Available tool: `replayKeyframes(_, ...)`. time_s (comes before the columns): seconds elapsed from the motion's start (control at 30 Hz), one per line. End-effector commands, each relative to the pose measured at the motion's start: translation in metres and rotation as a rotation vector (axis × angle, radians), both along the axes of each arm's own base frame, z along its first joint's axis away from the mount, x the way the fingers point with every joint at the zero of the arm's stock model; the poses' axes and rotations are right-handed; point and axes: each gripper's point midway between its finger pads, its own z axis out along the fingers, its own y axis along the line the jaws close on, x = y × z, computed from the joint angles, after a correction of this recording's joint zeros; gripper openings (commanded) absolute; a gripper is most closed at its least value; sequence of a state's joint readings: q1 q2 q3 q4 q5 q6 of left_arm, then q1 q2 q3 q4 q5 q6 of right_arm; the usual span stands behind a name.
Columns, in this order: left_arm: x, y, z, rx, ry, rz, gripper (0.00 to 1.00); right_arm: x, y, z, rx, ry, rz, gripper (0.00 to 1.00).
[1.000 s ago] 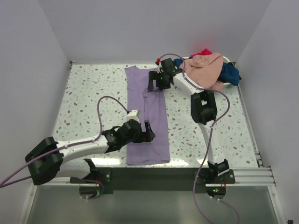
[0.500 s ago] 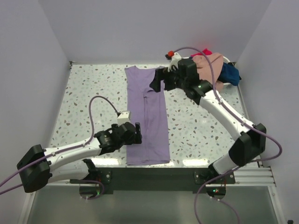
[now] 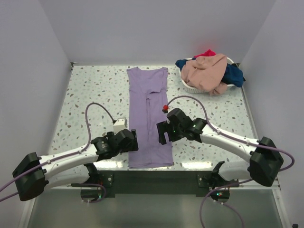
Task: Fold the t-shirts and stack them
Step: Fold the tshirt
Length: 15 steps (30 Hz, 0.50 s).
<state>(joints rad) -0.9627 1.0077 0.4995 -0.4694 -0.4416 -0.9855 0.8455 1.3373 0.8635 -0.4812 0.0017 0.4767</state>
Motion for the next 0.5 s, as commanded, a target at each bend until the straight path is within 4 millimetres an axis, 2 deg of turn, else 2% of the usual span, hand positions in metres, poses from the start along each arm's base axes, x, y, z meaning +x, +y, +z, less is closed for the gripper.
replayKeyframes(0.0, -0.005, 0.004, -0.001, -0.004, 0.005, -0.003, 1.00, 0.001, -0.012, 0.017, 0.007, -0.047, -0.090, 0.89)
replayKeyframes(0.13, -0.011, 0.004, -0.004, -0.038, 0.016, -0.010, 1.00, -0.003, -0.025, 0.023, -0.036, -0.037, -0.115, 0.90)
replayKeyframes(0.27, -0.008, 0.007, 0.000, -0.030, -0.007, -0.011, 1.00, -0.001, -0.049, 0.025, -0.097, -0.071, -0.196, 0.91)
replayKeyframes(0.4, -0.011, 0.004, -0.005, -0.019, 0.015, -0.029, 1.00, -0.014, -0.053, 0.015, -0.100, -0.014, -0.208, 0.89)
replayKeyframes(0.47, -0.013, 0.001, -0.009, -0.031, 0.035, -0.040, 1.00, -0.022, -0.055, 0.003, -0.106, 0.029, -0.214, 0.88)
